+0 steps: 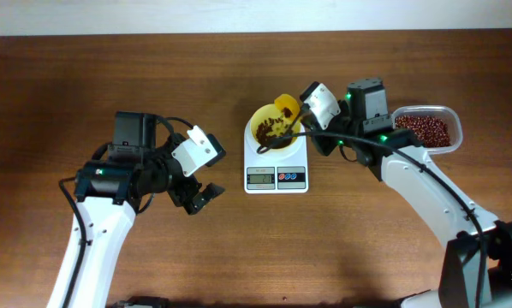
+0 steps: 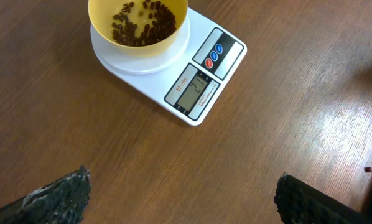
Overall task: Scoop item into bowl and weigh 50g on scale
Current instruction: 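Tilt the scoop to pour beans into the yellow bowl, then move the empty scoop back to the bean tub with the right gripper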
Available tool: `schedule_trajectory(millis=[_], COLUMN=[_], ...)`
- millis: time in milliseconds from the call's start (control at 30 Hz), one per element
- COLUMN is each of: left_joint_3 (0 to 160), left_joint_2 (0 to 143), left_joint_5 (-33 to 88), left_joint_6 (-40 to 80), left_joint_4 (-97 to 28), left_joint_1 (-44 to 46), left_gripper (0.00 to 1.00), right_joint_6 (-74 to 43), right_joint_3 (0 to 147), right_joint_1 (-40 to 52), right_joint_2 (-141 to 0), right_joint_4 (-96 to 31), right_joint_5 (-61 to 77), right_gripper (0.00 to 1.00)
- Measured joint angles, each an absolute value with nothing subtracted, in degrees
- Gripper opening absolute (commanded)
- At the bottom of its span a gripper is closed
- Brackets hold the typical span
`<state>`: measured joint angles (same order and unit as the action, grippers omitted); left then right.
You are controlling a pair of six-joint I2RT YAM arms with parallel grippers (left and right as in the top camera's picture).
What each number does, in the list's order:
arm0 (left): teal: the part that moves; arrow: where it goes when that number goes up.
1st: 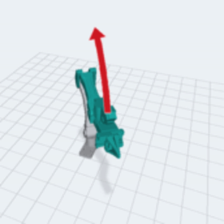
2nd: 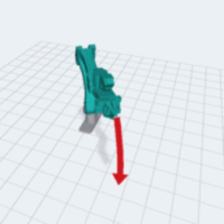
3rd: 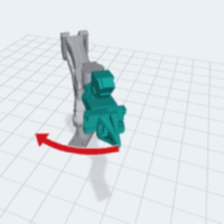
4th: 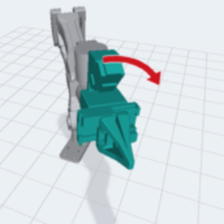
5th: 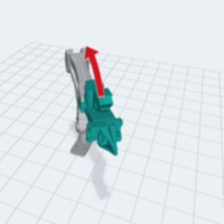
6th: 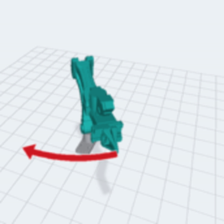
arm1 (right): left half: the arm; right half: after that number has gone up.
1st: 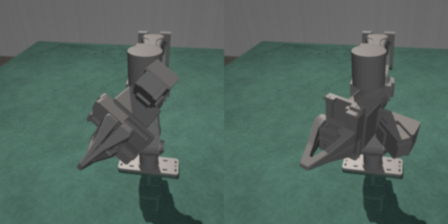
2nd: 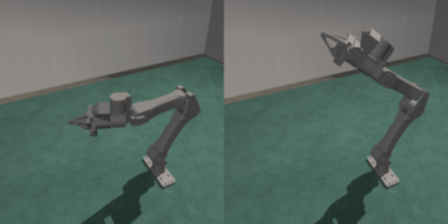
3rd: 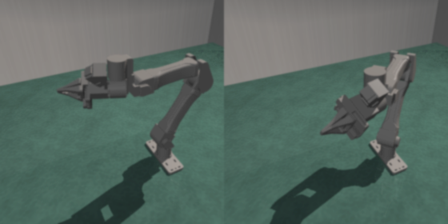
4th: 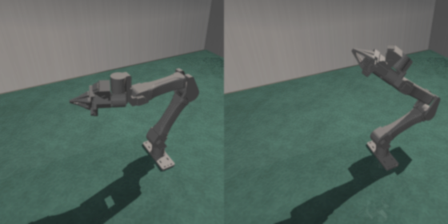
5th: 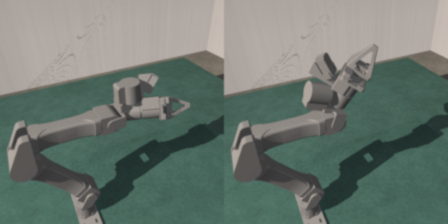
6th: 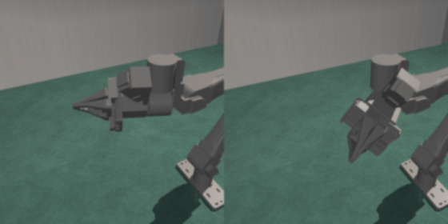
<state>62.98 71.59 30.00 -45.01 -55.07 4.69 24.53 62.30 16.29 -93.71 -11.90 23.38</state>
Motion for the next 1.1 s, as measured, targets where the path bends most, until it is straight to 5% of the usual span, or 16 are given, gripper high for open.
schedule_trajectory(millis=[600,833,1100], left_joint_3=[62.98,62.98,62.94], left_joint_2=[71.59,71.59,71.68], left_joint_5=[30.00,30.00,30.00], left_joint_6=[-45.04,-45.01,-45.01], left_joint_4=[-55.07,-55.07,-55.09], left_joint_1=[4.69,4.69,4.69], left_gripper=[0.99,0.99,0.99], right_joint_6=[24.60,24.62,15.16], right_joint_3=[62.30,62.30,62.30], right_joint_1=[20.69,20.43,0.45], right_joint_2=[-81.28,-77.38,-77.30], right_joint_4=[-13.21,-15.07,-33.63], right_joint_5=[16.16,-7.51,-12.47], right_gripper=[0.04,0.04,0.04])
